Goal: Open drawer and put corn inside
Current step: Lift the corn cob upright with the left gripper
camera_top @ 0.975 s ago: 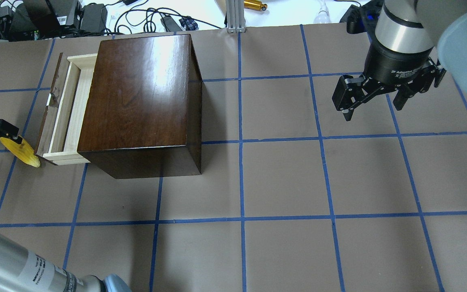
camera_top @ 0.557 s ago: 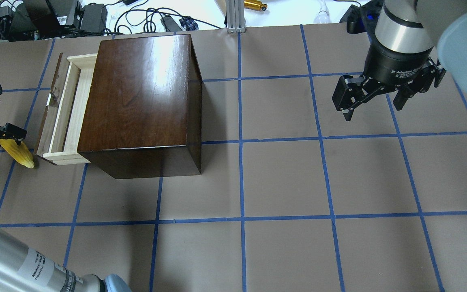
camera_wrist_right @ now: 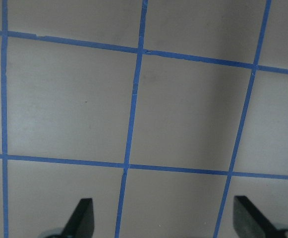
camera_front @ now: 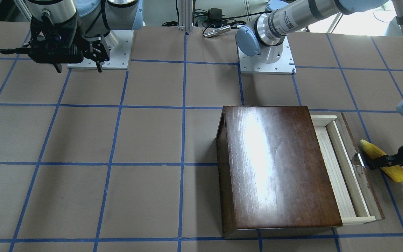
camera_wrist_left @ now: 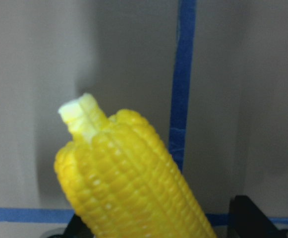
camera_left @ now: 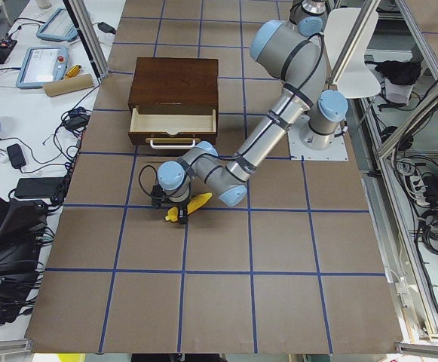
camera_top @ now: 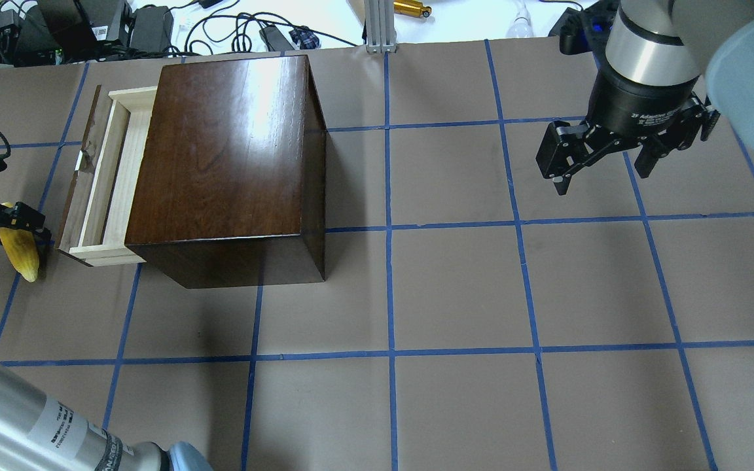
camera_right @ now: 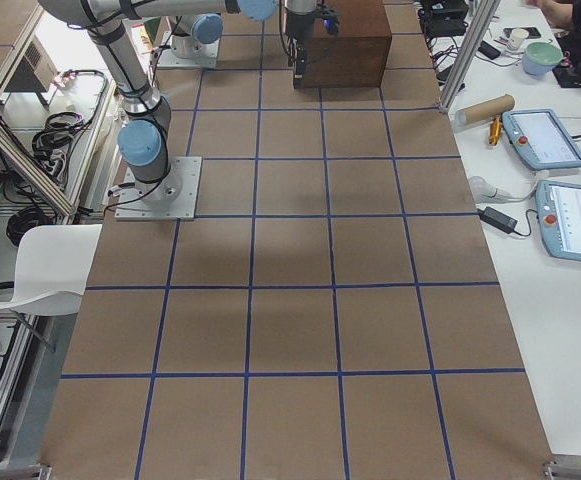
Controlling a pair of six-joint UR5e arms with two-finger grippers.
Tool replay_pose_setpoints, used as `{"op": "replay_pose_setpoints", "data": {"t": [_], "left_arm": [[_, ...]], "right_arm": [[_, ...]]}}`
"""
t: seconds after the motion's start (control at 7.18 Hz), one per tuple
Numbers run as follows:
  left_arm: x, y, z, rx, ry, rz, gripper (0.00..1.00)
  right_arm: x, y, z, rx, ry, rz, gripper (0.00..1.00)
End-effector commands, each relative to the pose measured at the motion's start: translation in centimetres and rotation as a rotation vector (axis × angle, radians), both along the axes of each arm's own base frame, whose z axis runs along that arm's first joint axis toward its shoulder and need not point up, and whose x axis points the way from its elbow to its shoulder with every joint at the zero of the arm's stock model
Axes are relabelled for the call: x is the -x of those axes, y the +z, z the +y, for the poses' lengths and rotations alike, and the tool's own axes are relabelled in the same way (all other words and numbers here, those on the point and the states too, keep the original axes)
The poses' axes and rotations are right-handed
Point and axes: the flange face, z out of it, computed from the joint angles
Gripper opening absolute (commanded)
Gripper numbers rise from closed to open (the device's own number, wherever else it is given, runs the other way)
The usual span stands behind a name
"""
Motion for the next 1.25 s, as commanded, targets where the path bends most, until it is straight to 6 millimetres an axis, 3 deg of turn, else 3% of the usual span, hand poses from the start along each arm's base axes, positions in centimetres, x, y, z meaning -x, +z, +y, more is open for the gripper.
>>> {"op": "replay_pose_setpoints", "data": {"t": [0.0,0.14,0.28,0.42,1.11], "left_arm": [[-0.1,0.0,0.0,0.004,-0.001,-0.005,1.00],[-0.1,0.5,-0.1,0.010,-0.005,-0.012,0.46],[-0.1,1.0,-0.1,0.017,-0.004,-0.016,0.12],[-0.1,1.2,-0.1,0.018,-0.002,-0.017,0.00],[0.0,1.4,-0.1,0.020,-0.004,-0.020,0.00]], "right_arm": [[0.0,0.0,0.0,0.001,0.000,0.000,1.00],[0.0,0.0,0.0,0.001,0.000,0.001,1.00],[0.0,0.0,0.0,0.001,0.000,0.000,1.00],[0.0,0.0,0.0,0.001,0.000,0.000,1.00],[0.0,0.0,0.0,0.001,0.000,0.000,1.00]]}}
